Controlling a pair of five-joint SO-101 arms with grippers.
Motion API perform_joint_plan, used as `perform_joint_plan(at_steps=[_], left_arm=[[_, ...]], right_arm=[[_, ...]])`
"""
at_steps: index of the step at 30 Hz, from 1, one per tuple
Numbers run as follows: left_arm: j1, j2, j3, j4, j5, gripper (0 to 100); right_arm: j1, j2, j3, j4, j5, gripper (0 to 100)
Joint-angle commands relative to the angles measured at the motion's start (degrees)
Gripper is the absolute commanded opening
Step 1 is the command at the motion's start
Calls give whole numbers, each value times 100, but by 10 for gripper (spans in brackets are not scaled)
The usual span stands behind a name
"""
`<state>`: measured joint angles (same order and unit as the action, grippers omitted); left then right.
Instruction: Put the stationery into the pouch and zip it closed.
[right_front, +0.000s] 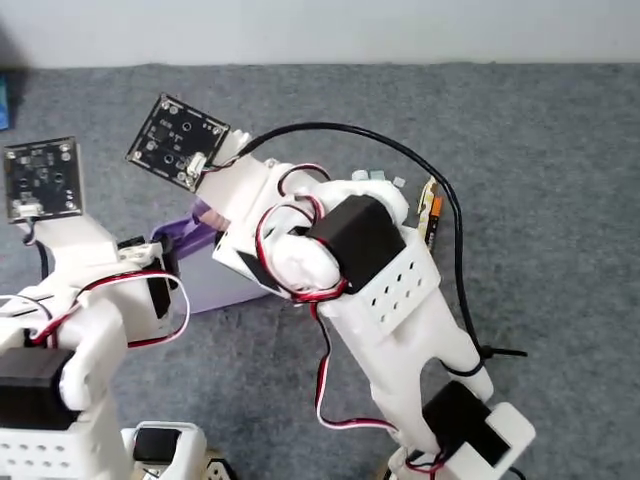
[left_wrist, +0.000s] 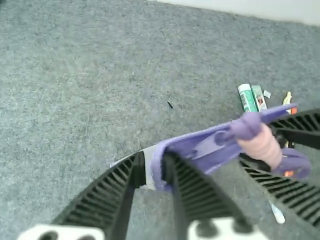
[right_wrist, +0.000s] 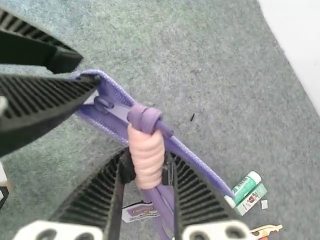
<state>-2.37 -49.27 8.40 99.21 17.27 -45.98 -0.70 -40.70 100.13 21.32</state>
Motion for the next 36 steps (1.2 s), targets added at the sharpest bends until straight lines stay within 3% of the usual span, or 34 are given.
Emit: perform_joint_plan(at_steps=[1,9,15,36], left_arm=[[-44,26,22,123,-352,13],[-114,18,31,105,-413,9],[-1160,18,66,18,-651,9],[-1196,18,31,18,-756,9]], right_arm=[[110,-154,176,242,114,9],[620,-189,264,251,237,9],[1420,-391,905,268,897,9],[2105,-1103,1495,268,1160,9]])
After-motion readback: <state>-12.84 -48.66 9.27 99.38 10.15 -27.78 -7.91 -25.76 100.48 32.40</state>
